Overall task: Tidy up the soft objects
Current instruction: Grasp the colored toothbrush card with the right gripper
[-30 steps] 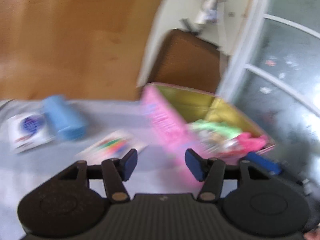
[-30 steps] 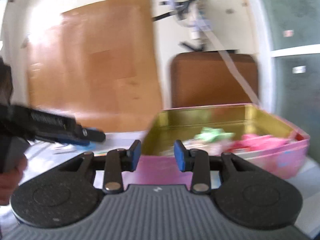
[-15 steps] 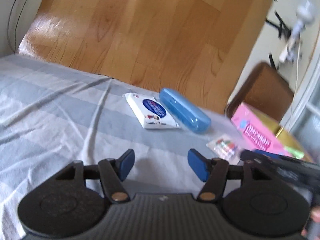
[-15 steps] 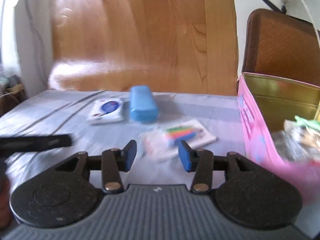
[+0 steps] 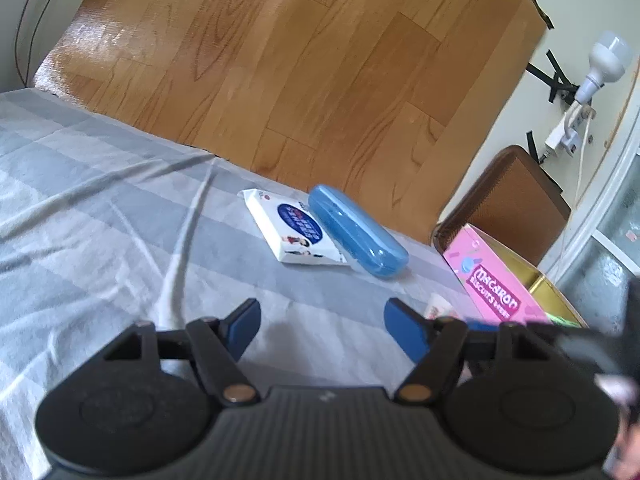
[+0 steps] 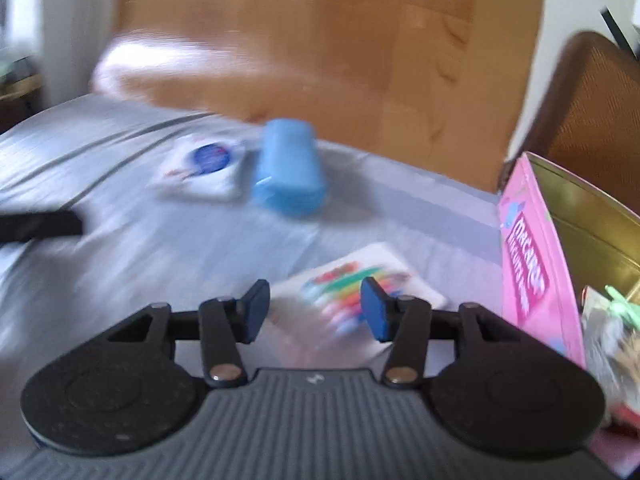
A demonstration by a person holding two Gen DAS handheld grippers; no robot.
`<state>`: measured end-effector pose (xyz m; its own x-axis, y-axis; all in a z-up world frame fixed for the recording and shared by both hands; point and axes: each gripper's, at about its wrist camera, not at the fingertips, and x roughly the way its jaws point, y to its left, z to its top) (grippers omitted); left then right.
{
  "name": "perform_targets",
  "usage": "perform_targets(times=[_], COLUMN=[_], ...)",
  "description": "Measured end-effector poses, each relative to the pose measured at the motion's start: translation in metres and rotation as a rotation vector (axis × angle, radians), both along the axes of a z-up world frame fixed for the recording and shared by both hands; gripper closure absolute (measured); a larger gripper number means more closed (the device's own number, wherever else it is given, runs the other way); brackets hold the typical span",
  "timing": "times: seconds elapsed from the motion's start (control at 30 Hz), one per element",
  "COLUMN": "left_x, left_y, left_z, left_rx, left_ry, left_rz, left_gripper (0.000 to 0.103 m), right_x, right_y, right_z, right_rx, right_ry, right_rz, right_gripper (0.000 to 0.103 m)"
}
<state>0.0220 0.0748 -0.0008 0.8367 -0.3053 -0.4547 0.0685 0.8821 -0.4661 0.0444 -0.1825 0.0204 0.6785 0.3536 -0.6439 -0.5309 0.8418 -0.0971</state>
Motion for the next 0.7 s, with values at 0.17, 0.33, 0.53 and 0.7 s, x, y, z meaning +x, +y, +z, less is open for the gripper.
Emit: perform_targets(times=[0.17,0.33,0.53,0.7], left_x=[0.0,0.0,-0.006,-0.015], left_y=[-0.013,-0.047,-0.1,-0.117], left_z=[0.002,0.009,0.013,0.012], left_rx=[0.025,0.009,0.054,0.016], left_ry=[0.009,0.054,0.224,0.268], left_rz=[-0.097,-0.282,-0.486,-0.527], left_gripper=[0.033,0.037,0.046,0.048], right_x=[-0.089,-0.126,-0.135,-0.127], right_y=[-0.022,-0.063,-0.085,-0.057], right_z=[-0.002,0.007,-0.001,-0.015], right_rx=[0.02,0.234,0.283,0.183], right_ry=[-0.051,-0.045,0.001,0.006], right_rz=[0.094,-0.04,-0.11,-0.05], right_gripper=[0.048,0.049,0.039,0.036])
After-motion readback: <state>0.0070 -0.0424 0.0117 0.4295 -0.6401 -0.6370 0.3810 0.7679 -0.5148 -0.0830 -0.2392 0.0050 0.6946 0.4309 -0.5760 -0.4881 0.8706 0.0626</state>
